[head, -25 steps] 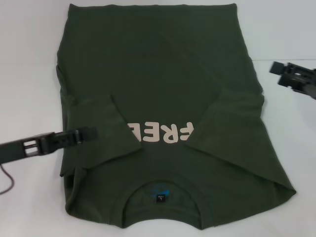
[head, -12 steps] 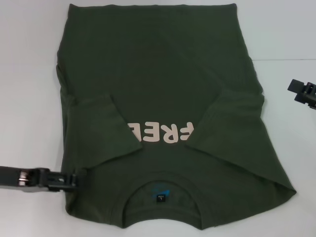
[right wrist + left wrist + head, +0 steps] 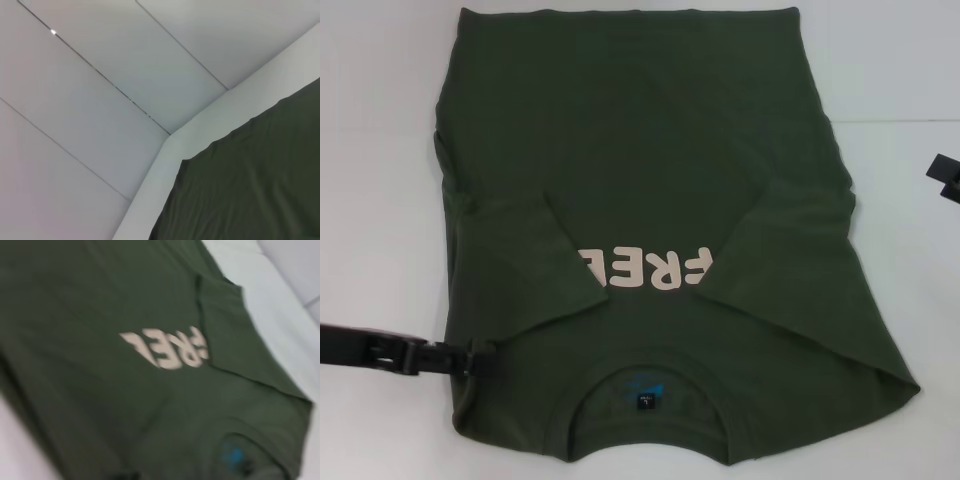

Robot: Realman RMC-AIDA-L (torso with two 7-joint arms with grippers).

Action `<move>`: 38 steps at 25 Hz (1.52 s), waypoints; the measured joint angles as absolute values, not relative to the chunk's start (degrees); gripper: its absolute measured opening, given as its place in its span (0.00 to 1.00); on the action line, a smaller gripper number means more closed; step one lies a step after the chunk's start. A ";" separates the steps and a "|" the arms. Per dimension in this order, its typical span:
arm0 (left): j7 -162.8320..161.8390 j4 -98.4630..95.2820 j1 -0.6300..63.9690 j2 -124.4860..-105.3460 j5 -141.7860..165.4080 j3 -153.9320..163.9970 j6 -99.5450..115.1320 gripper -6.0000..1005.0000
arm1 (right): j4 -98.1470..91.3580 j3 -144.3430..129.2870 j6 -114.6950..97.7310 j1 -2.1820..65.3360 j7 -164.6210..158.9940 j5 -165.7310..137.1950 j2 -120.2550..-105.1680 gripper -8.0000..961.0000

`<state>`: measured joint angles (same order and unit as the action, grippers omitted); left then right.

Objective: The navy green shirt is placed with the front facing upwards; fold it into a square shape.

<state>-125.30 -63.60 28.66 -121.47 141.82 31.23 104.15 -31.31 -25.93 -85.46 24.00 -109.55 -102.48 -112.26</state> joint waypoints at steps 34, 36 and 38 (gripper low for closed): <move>-136.08 -68.65 24.80 -124.36 144.94 50.17 89.97 0.79 | -30.32 -23.56 -83.28 23.01 -107.49 -102.50 -112.84 0.99; -136.46 -68.36 24.80 -124.32 145.02 50.92 88.75 0.79 | -30.32 -23.65 -83.11 23.07 -107.49 -102.50 -112.84 0.99; -136.50 -68.30 24.86 -124.31 145.05 51.03 88.48 0.79 | -30.32 -23.85 -82.94 23.11 -107.49 -102.50 -112.84 0.99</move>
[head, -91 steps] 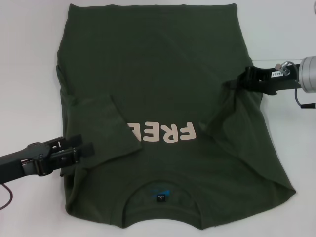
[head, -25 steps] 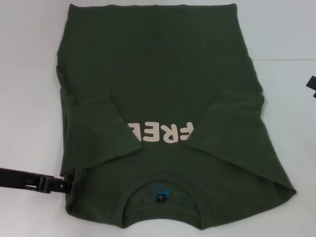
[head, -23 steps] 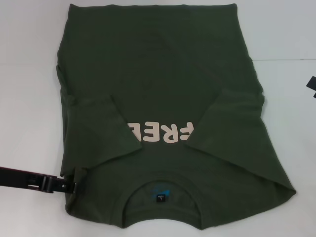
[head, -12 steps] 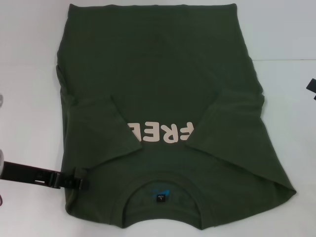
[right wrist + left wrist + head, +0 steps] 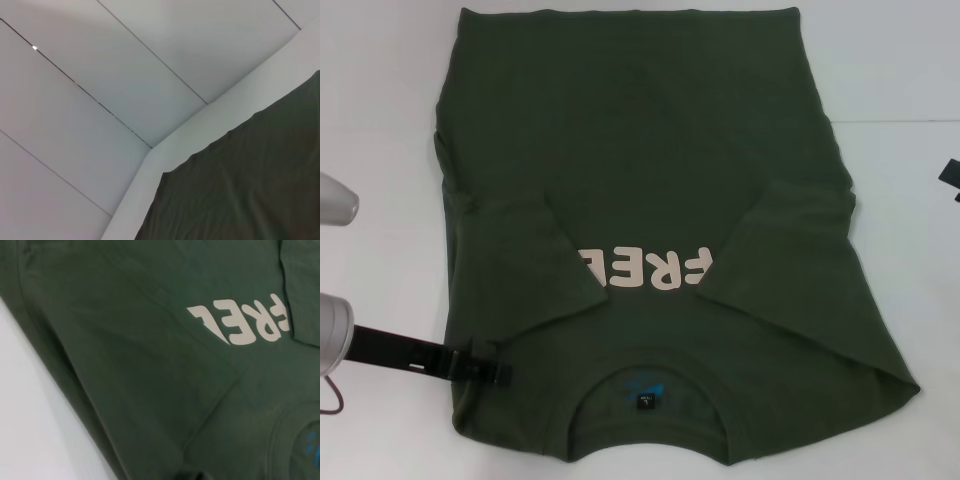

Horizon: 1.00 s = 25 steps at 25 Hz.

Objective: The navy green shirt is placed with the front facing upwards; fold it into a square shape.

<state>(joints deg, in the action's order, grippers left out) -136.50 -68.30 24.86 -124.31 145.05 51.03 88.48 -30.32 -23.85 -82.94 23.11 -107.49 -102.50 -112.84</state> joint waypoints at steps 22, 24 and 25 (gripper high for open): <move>-136.49 -66.15 26.03 -124.16 147.80 52.42 85.49 0.64 | -30.32 -23.86 -82.82 23.86 -107.49 -102.47 -112.93 0.99; -136.46 -65.99 26.11 -124.17 147.91 52.52 84.73 0.61 | -30.33 -23.73 -82.79 23.86 -107.49 -102.48 -112.92 0.99; -136.42 -65.98 26.12 -124.18 147.92 52.56 84.48 0.59 | -30.32 -23.69 -82.79 23.86 -107.49 -102.48 -112.93 0.99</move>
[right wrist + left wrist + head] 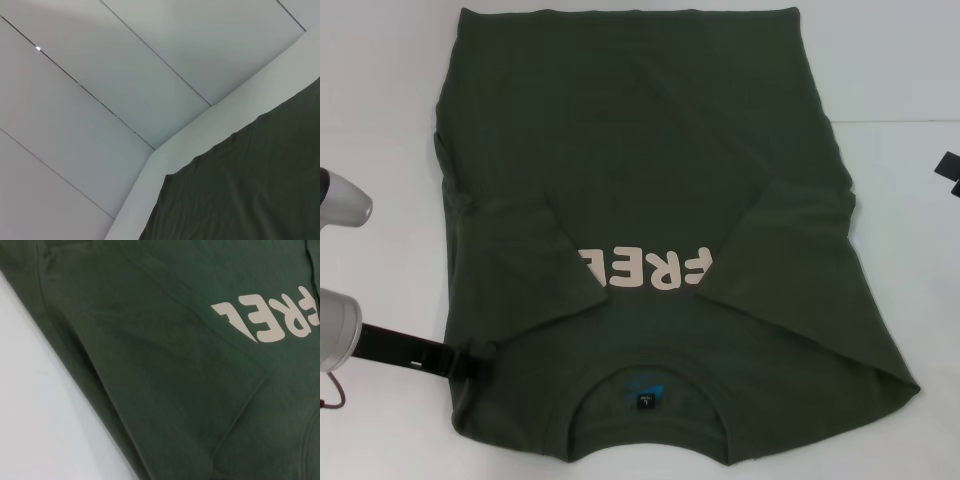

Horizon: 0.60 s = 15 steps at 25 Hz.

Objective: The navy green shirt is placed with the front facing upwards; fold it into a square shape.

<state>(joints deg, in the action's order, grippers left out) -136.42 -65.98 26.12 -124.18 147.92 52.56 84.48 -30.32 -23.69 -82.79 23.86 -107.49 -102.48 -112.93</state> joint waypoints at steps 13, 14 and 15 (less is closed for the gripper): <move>-136.21 -66.09 26.14 -124.02 147.86 52.59 83.97 0.16 | -30.32 -23.64 -82.79 23.99 -107.49 -102.22 -113.00 0.99; -136.26 -66.09 26.17 -124.01 147.77 52.59 83.97 0.16 | -30.32 -23.64 -82.79 24.02 -107.49 -102.22 -113.00 0.99; -136.35 -66.08 26.21 -124.01 147.65 52.57 84.03 0.15 | -30.32 -23.64 -82.78 24.07 -107.49 -102.21 -113.01 0.99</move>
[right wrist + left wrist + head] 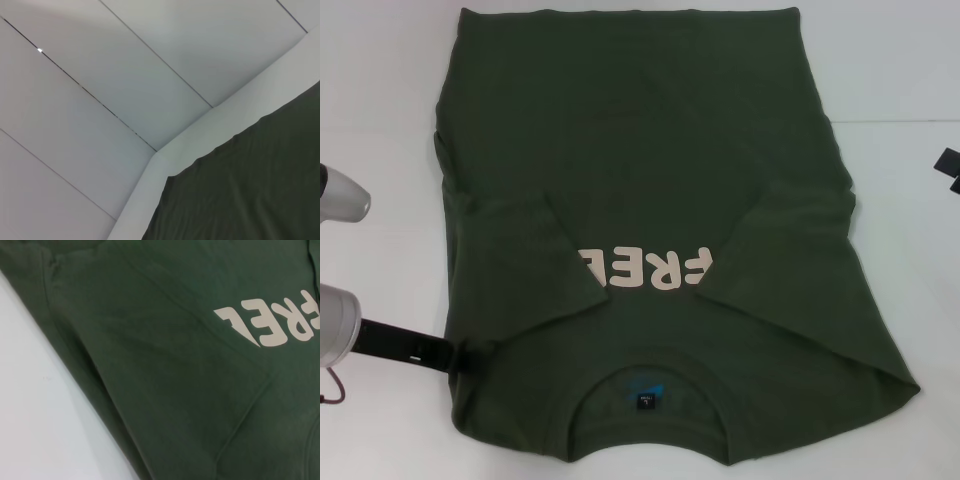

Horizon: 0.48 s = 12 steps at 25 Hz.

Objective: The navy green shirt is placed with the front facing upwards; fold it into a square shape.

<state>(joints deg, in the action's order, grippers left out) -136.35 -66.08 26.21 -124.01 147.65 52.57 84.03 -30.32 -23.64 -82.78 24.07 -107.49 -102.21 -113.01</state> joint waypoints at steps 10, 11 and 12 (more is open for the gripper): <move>-137.30 -65.65 26.66 -123.82 147.53 50.76 85.03 0.11 | -30.32 -23.70 -82.81 24.12 -107.94 -102.35 -112.75 0.98; -137.23 -65.34 26.69 -123.80 147.61 50.44 84.76 0.10 | -30.32 -23.70 -82.89 24.13 -107.98 -102.36 -112.71 0.98; -137.27 -65.07 26.70 -123.80 147.56 49.75 84.45 0.10 | -30.32 -23.72 -82.92 24.15 -107.99 -102.37 -112.68 0.98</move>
